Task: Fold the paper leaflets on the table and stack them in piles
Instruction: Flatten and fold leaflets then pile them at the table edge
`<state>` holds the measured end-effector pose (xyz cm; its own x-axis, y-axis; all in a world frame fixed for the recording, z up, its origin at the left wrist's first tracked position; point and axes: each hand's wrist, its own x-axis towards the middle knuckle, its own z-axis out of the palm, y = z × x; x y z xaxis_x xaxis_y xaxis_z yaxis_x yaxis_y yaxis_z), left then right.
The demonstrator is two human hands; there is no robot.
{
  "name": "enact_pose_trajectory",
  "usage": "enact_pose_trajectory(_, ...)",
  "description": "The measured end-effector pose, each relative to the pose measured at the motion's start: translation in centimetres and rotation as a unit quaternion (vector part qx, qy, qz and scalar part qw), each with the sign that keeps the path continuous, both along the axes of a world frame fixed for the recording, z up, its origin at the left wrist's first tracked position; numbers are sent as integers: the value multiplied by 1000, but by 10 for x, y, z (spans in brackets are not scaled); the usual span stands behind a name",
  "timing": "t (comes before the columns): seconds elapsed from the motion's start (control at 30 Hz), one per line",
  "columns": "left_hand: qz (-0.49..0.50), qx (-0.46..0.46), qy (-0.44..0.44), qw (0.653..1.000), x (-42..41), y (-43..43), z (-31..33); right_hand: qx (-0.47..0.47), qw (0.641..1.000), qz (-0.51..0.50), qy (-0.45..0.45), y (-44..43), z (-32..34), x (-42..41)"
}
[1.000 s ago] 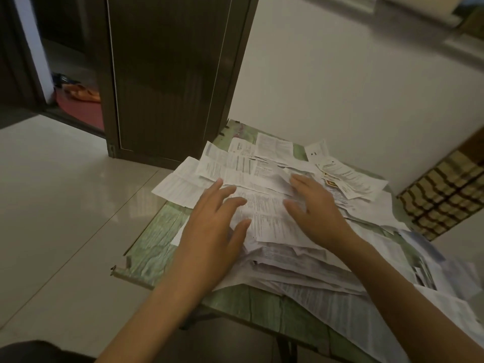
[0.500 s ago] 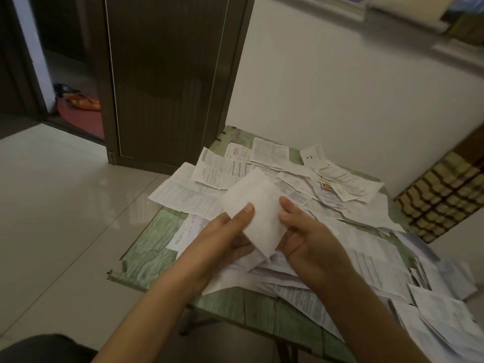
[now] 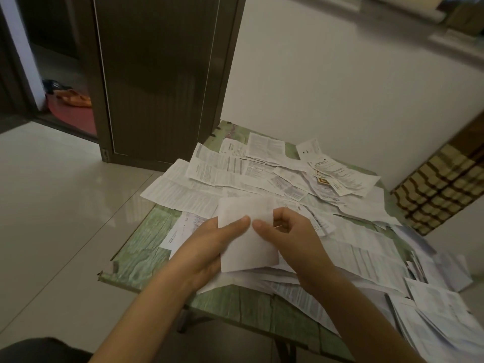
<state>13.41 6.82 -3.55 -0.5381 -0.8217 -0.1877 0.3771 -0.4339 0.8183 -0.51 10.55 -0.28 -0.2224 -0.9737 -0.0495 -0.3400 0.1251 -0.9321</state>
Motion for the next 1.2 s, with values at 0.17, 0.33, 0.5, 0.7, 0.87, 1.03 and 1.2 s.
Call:
enact_pose_trajectory(0.17,30,-28,-59,997,-3,-1,-8,8,997,-46,-53,-4,-5,-8)
enact_pose_trajectory(0.33,62,-30,-88,994,-4,0,-8,25,992,34,-116,0,-7,-15)
enact_pose_trajectory(0.5,51,12,-81,995,-4,-1,-4,-41,999,12,2,3,-11,-19)
enact_pose_trajectory(0.7,46,-73,-182,980,-1,3,-10,-43,996,69,19,12,-12,-19)
enact_pose_trajectory(0.87,80,-18,-143,986,-3,2,-11,-32,999,-26,25,9,-3,-31)
enact_pose_trajectory(1.03,96,58,-67,991,-3,-2,-10,-55,985,-103,-126,-3,-1,-30)
enact_pose_trajectory(1.2,121,65,-86,987,-7,0,-12,7,999,-49,14,-13,-20,-7)
